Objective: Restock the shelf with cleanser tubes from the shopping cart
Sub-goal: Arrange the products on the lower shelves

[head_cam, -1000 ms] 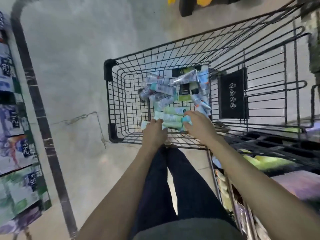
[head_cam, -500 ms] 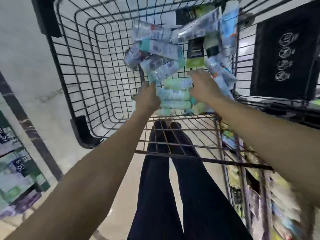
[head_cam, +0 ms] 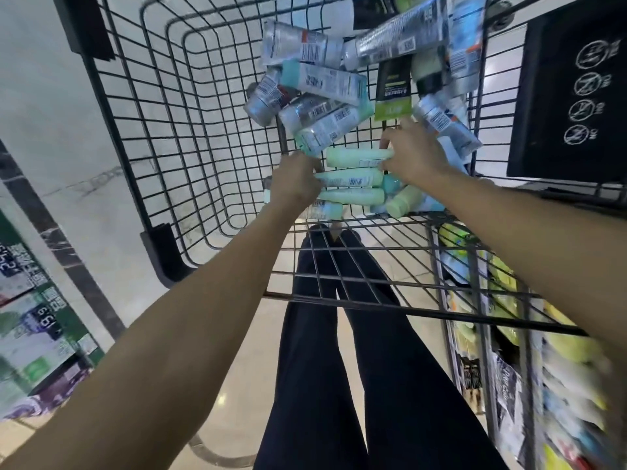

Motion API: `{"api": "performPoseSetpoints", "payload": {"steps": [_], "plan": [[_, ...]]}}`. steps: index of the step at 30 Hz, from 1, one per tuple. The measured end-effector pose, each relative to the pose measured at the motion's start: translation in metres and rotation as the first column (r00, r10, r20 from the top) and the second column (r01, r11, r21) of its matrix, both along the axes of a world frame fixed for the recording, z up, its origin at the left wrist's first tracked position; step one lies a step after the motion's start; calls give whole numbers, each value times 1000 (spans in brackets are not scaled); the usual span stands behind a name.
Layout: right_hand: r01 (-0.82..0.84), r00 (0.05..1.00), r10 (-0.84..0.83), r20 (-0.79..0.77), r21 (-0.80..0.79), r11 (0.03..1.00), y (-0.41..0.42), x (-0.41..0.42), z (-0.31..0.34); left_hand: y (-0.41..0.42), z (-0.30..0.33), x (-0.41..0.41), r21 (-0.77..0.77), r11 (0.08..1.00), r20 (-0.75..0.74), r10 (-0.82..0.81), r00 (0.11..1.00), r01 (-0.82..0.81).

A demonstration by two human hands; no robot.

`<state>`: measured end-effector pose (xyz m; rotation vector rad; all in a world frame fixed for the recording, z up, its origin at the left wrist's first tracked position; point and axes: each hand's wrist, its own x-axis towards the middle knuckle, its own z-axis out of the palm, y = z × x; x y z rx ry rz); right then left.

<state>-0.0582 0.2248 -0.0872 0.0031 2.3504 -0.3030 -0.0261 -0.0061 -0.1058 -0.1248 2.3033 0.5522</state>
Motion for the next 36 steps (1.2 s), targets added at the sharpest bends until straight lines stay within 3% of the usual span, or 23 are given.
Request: {"api": "performPoseSetpoints", "payload": {"steps": [4,7,10,13,15,19,22,27,30,31,36], "plan": [[336,940,-341,-3,-165,927,2,6,15,-8,6,5,159,944,3,291,957,-288],[601,789,-612,57,-279,749,1,4,33,-9,21,8,288,840,50,466,883,-460],[752,633,-757,165,-361,551,2,6,47,-2,34,5,395,665,172,624,763,-633],[782,574,-794,200,-422,458,6,11,51,8,44,-2,458,568,265,647,715,-683],[809,515,-820,248,-458,369,7,14,58,14,54,-4,500,571,300,591,749,-651],[846,353,-859,371,-519,123,12,14,75,18,75,-6,465,660,281,522,805,-590],[838,280,-863,419,-545,7,16,12,97,17,93,-11,507,610,198,604,772,-608],[797,220,-813,538,-580,-168,12,9,153,10,158,-25,619,506,166,663,730,-600],[766,205,-796,570,-600,-232,6,10,198,7,207,-32,691,299,273,735,620,-659],[755,209,-788,579,-608,-247,3,10,214,7,225,-34,691,272,285,749,598,-669],[702,222,-762,608,-642,-307,-10,19,298,15,316,-32,695,317,215,765,607,-645]]}}
